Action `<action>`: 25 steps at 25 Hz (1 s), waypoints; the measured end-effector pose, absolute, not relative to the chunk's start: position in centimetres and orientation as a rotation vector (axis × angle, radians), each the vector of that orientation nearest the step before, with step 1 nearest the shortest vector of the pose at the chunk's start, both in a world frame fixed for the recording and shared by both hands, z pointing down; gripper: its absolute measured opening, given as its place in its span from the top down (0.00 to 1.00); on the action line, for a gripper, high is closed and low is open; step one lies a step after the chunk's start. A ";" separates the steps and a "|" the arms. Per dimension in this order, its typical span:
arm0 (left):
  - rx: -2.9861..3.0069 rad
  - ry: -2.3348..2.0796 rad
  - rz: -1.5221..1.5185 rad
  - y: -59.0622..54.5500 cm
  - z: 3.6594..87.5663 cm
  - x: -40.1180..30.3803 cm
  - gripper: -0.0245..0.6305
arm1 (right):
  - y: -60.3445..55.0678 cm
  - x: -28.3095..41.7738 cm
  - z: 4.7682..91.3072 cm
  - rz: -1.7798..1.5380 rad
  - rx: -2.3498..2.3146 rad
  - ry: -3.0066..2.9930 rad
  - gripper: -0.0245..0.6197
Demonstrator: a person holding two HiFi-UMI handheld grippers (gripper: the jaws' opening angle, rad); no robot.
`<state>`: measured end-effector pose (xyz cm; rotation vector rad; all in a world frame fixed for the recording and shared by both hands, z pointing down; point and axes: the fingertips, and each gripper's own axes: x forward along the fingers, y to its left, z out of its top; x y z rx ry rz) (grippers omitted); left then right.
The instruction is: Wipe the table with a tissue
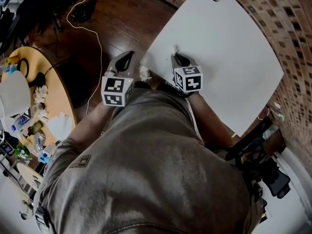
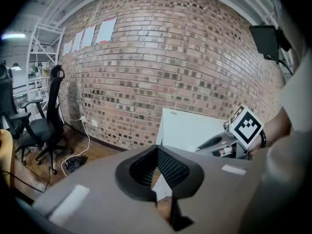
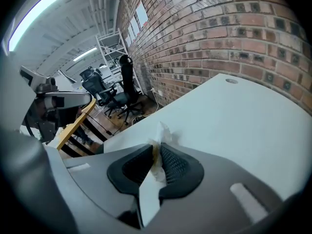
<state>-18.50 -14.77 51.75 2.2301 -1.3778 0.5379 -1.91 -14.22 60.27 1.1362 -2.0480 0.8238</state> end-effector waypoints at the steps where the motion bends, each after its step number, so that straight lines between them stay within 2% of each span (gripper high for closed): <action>1: 2.227 -1.380 0.538 -14.7 51.7 -18.7 0.96 | -14.3 -2.2 60.3 0.822 1.132 -2.050 0.86; 9: 2.269 -1.370 0.546 -15.6 51.5 -18.7 0.96 | -15.0 -2.4 60.8 0.836 1.127 -2.044 0.86; 25: 2.322 -1.281 0.544 -17.0 52.8 -17.3 0.96 | -13.6 2.4 60.7 0.894 1.337 -1.949 0.86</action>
